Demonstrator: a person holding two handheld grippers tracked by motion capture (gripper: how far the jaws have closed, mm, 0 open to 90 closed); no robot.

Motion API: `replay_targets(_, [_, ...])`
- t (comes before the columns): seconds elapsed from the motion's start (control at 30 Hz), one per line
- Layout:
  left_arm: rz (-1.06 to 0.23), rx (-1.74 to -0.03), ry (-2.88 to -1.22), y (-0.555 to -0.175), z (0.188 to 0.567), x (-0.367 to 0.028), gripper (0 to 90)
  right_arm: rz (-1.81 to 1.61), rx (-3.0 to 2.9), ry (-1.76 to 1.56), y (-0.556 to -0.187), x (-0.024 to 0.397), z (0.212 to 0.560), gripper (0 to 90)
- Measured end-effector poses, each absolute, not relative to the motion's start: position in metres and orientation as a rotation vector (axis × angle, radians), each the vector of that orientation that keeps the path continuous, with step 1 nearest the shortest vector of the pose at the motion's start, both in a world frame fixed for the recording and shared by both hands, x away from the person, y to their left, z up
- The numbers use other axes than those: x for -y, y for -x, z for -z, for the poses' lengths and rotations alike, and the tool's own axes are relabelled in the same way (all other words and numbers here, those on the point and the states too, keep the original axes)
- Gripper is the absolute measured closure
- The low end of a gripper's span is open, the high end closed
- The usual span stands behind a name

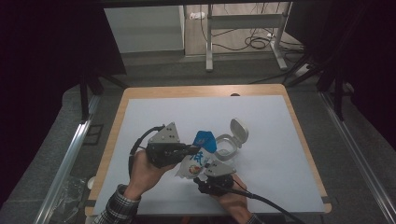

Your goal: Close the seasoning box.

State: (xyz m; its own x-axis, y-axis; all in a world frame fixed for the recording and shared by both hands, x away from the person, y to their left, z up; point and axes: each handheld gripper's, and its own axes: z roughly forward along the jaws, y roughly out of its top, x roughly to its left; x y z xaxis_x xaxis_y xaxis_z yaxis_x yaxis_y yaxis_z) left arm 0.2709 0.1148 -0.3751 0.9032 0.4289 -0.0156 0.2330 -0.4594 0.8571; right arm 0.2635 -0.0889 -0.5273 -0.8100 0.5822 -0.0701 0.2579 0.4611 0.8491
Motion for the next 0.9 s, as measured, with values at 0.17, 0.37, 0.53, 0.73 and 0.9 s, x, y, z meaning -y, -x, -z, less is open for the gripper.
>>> replay_targets(0.17, [-0.239,-0.471,-2.069,-0.2703,0.3724,-0.1122,90.0,-1.283,-2.321,-0.674,-0.2634,0.086,0.5279,40.7])
replay_targets(0.37, [-0.211,-0.471,-2.062,-0.2711,0.3692,-0.1099,90.0,-1.344,-2.276,-0.627,-0.2607,0.0822,0.526,40.6])
replay_targets(0.53, [-0.212,-0.487,-2.065,-0.2725,0.3689,-0.1083,90.0,-1.34,-2.248,-0.601,-0.2591,0.0804,0.5262,41.2])
replay_targets(0.73, [-0.181,-0.503,-2.054,-0.2765,0.3707,-0.109,90.0,-1.314,-2.233,-0.559,-0.2586,0.079,0.5257,44.7])
replay_targets(0.9, [-0.169,-0.516,-2.045,-0.2766,0.3673,-0.1111,90.0,-1.264,-2.215,-0.584,-0.2644,0.0807,0.5279,44.8])
